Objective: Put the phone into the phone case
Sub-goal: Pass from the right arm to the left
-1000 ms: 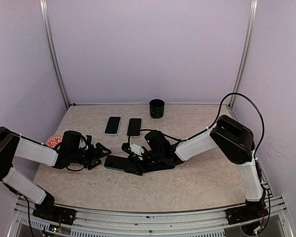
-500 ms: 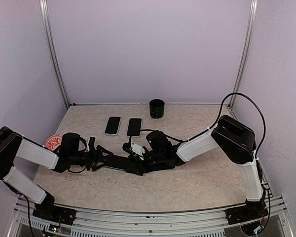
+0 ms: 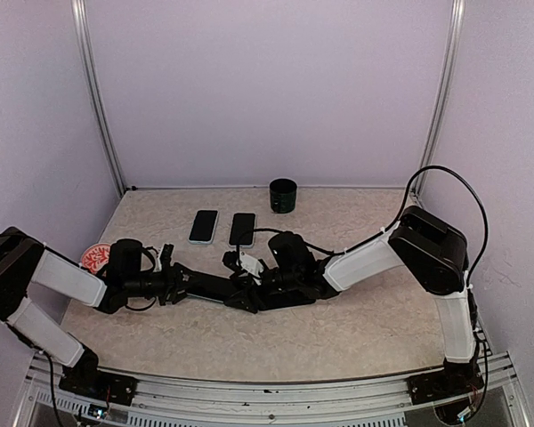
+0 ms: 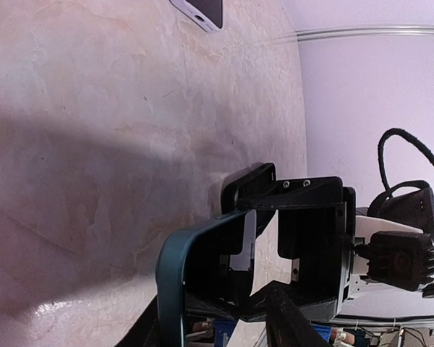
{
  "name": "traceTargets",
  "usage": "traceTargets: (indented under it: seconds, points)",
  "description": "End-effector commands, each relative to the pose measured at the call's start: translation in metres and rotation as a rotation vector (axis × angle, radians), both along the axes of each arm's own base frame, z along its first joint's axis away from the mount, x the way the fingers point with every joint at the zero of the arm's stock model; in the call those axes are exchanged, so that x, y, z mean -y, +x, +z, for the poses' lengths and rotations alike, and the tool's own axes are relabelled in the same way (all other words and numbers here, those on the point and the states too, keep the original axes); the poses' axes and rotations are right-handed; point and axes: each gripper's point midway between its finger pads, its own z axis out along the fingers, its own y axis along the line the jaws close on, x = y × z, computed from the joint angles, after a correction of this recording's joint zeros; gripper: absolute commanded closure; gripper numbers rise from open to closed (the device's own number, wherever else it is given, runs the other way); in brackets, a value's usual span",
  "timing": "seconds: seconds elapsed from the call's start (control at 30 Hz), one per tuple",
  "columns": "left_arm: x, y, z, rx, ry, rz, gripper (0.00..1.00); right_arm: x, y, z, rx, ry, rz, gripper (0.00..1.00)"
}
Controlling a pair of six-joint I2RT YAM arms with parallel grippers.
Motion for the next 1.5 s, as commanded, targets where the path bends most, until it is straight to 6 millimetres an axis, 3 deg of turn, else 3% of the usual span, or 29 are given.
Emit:
traceTargets:
  seconds: [0.0,0.13,0.43,0.5,0.6,0.7,0.8,1.0,1.1,1.23,1.33,1.47]
  points:
    - [0.006,-0.004,0.004,0.016,-0.032,-0.029,0.65,-0.009,-0.005,0.040,0.052,0.097,0.025,0.39]
    - [0.007,-0.005,0.005,0.018,-0.035,-0.030,0.81,-0.008,-0.004,0.042,0.056,0.100,0.021,0.39]
    - [0.008,-0.005,0.006,0.026,-0.027,-0.036,1.00,-0.007,-0.001,0.041,0.061,0.089,0.004,0.36]
    - [0.008,-0.005,0.007,0.032,-0.026,-0.040,1.00,-0.007,0.000,0.039,0.064,0.081,-0.003,0.33]
    - [0.009,-0.005,0.011,0.044,-0.028,-0.044,1.00,-0.006,0.002,0.038,0.064,0.070,-0.014,0.24]
    - [0.010,-0.005,0.017,0.067,-0.025,-0.049,1.00,-0.006,0.007,0.043,0.064,0.056,-0.041,0.01]
    - [0.008,-0.004,0.023,0.092,-0.013,-0.046,1.00,-0.002,0.008,0.058,0.061,0.059,-0.055,0.01]
    - [0.004,-0.005,0.051,0.194,-0.015,-0.035,1.00,0.018,0.001,0.112,0.040,0.138,-0.101,0.00]
    - [0.002,-0.006,0.071,0.261,-0.033,-0.023,1.00,0.030,-0.002,0.137,-0.056,0.201,-0.137,0.01]
    - [-0.002,-0.010,0.096,0.341,-0.059,-0.008,1.00,0.046,-0.023,0.166,-0.236,0.322,-0.023,0.01]
    - [-0.004,-0.015,0.115,0.399,-0.082,0.002,1.00,0.060,-0.026,0.174,-0.372,0.390,0.009,0.00]
    - [-0.007,-0.023,0.132,0.457,-0.106,0.011,1.00,0.069,-0.024,0.160,-0.560,0.398,0.031,0.00]
